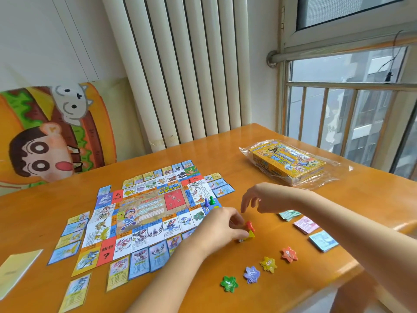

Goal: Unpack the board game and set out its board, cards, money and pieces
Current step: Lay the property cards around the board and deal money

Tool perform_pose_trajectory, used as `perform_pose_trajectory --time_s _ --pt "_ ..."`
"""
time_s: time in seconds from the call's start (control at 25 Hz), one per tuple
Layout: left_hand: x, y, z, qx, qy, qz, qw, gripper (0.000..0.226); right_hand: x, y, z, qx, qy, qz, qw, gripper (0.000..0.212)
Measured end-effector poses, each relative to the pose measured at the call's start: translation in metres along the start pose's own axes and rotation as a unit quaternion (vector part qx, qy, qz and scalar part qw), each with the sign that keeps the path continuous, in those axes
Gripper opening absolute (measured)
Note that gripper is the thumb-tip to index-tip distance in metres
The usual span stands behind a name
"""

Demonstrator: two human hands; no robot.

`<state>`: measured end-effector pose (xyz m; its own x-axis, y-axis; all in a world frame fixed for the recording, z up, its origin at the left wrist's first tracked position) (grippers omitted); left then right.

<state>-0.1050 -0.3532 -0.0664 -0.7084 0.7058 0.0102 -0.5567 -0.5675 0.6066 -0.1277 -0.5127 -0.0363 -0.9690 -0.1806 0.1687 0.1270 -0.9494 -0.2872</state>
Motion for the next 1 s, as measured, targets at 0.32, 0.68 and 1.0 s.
perform_pose_trajectory --time_s 0.32,0.68,1.0 --pt "0.002 0.004 -0.02 -0.048 0.037 0.023 0.998 0.017 0.011 -0.004 -0.02 0.029 0.002 0.022 0.999 0.03" --pt "0.001 -0.002 -0.002 0.029 0.046 0.047 0.997 0.011 0.014 -0.009 -0.026 -0.062 -0.028 0.045 0.997 0.038" --pt "-0.004 -0.024 0.024 0.075 0.08 0.075 0.991 0.009 0.011 -0.006 -0.027 -0.082 -0.035 0.075 0.993 0.032"
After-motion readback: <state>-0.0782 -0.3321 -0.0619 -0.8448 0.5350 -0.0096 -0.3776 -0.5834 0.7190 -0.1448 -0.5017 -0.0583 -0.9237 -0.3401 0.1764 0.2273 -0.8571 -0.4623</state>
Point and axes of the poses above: each hand's wrist, its own x-axis away from the middle knuckle, its own z-axis out of the back of the hand, y = z × x, the point moved 3 cm from there along -x, towards the middle knuckle, and after that the axes turned 1 degree about x, right-handed, at the moved point
